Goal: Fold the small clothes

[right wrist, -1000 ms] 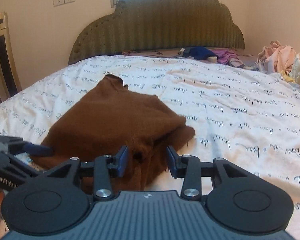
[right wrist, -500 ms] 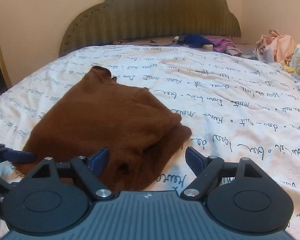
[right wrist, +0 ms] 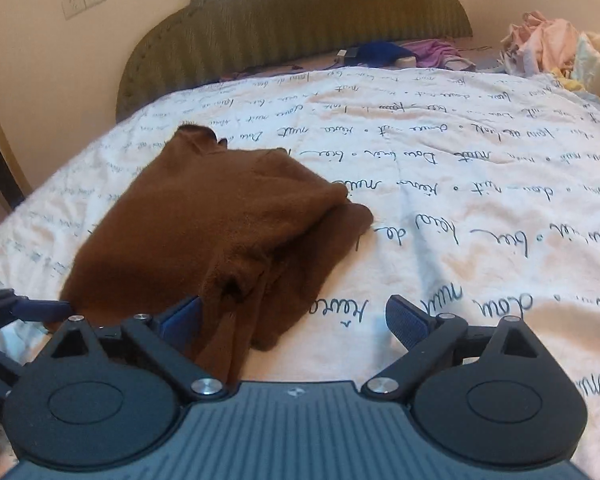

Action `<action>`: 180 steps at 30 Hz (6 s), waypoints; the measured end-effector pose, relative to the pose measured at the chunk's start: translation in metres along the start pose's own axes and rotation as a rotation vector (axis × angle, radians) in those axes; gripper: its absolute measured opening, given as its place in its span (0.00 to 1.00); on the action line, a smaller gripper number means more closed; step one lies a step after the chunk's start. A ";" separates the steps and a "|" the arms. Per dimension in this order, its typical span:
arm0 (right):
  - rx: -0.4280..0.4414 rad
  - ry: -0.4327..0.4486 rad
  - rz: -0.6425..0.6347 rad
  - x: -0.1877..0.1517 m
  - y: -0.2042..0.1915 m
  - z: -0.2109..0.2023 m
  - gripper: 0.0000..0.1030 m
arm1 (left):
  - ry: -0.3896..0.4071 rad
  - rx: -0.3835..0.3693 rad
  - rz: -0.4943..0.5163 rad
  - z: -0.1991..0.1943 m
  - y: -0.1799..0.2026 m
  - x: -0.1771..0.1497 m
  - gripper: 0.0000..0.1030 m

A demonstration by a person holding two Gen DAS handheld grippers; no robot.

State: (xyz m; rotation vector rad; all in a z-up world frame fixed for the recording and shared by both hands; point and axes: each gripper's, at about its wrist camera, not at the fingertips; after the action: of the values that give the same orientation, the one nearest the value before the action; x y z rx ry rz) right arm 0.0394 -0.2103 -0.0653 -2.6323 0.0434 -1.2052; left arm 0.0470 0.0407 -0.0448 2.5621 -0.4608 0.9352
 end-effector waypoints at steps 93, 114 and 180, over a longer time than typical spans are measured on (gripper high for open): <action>0.149 -0.027 0.218 -0.013 -0.003 0.006 0.12 | -0.072 -0.285 0.044 0.015 -0.034 0.012 1.00; 0.032 0.138 0.030 -0.014 -0.035 -0.026 0.27 | 0.044 -0.134 -0.194 0.014 -0.021 0.007 1.00; -0.275 -0.025 -0.056 -0.075 -0.091 0.003 1.00 | 0.032 0.395 -0.033 -0.019 0.000 -0.041 1.00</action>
State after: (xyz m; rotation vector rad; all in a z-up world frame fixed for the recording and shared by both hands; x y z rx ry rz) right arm -0.0148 -0.1117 -0.1012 -2.9014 0.1408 -1.2655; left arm 0.0070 0.0561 -0.0588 2.8857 -0.2414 1.1509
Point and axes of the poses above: each gripper's, at about its wrist camera, not at the fingertips, and z roughly the way its jaws point, y to its right, x to its top, and after that the axes turned 1 degree about -y, right-handed
